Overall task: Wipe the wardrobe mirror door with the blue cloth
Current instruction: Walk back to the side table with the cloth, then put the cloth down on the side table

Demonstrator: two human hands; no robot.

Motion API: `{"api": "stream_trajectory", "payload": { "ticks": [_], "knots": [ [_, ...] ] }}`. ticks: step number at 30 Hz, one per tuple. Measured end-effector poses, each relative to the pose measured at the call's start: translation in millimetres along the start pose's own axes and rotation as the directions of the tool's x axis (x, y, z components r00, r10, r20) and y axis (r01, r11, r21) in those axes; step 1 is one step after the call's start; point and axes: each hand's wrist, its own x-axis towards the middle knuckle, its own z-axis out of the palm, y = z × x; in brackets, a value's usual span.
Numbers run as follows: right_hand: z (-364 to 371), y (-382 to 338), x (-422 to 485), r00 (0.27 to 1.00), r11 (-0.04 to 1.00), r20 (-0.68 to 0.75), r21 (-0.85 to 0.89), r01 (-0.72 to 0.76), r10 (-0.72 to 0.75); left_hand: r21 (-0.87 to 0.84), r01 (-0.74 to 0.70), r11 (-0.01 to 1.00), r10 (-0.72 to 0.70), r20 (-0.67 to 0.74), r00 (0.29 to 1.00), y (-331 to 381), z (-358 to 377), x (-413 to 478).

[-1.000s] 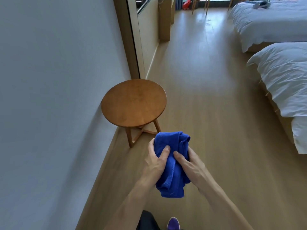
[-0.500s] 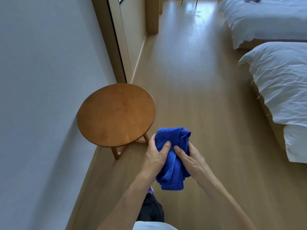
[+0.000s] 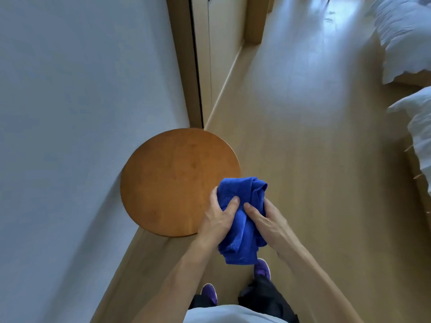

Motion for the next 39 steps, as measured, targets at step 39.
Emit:
{"api": "stream_trajectory", "payload": {
  "ticks": [39],
  "knots": [
    [86.4, -115.6, 288.2, 0.783, 0.811, 0.605, -0.527, 0.254, 0.148, -0.563, 0.073, 0.823, -0.392, -0.470, 0.791, 29.0, -52.8, 188.2]
  ]
}}
